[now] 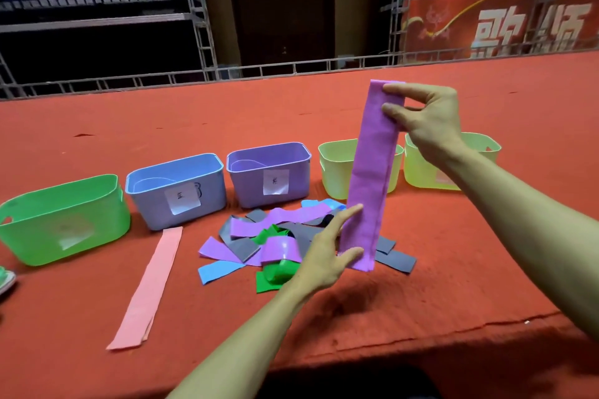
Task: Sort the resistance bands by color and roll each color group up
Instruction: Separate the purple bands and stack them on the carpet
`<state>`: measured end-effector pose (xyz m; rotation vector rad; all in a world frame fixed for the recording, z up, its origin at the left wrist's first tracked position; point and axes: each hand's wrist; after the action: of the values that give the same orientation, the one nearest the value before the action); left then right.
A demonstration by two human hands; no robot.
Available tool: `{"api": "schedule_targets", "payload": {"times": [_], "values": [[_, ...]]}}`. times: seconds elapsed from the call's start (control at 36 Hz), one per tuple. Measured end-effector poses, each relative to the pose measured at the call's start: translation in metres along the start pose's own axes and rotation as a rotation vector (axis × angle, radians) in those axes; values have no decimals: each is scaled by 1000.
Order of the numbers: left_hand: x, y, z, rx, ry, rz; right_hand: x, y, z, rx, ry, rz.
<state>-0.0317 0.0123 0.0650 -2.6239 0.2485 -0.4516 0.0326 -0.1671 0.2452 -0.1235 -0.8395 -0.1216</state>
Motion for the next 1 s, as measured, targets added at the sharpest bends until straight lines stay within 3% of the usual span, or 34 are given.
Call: {"api": "schedule_targets", "payload": {"times": [0.25,0.39,0.53,0.64,0.81,1.0], "values": [[-22,22,34,132,-36,57,-37,-2,-35,-101,22,121],[-28,13,53,278,-34,208,-56,3,-45,-113,-3,167],[-25,-33,75,383,-8,129,-76,6,-52,-150,-15,230],[-27,-86,86,431,-88,12,-89,6,-59,-176,-34,286],[-31,-171,128,639,-380,-198,-101,9,-69,-197,-52,313],[-34,-205,168,843,-615,-122,-108,13,-82,-218,-44,339]]}}
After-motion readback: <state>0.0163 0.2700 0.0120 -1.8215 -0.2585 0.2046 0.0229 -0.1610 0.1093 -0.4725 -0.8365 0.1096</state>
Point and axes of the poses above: each hand's wrist, its own x-axis towards the middle knuckle, its own y-axis out of the palm, z = x × y, and after that the axes turned 7 degrees about -y, right-handed
